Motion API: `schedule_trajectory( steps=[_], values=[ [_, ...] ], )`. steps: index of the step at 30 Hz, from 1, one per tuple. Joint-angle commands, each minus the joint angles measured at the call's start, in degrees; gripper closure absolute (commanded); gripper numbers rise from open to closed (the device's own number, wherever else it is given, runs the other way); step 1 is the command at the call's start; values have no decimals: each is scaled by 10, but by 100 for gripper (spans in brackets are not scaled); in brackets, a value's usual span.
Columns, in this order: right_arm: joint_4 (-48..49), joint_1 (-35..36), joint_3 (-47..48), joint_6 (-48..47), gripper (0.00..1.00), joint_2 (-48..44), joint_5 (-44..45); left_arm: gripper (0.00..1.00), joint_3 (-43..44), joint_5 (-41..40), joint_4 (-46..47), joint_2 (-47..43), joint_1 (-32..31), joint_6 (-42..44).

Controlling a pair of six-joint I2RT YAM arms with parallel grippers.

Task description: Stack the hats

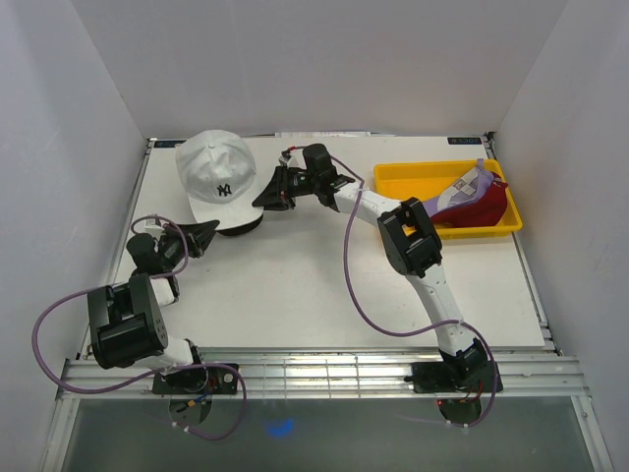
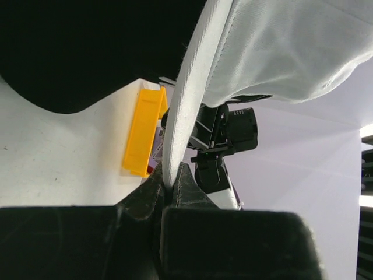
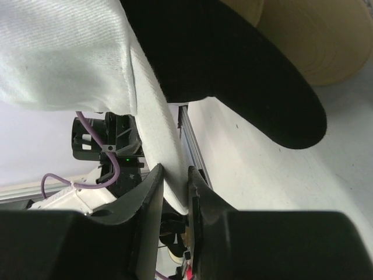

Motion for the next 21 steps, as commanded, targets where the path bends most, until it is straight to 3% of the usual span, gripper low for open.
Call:
schedule_trajectory(
  steps=[1,21],
  values=[
    [-43,1,33,-29,92,22,63,100,-9,74,-128,15,-24,49],
    [-123,-4,87,-66,92,56,88,100,26,22,-237,60,-24,132]
  ],
)
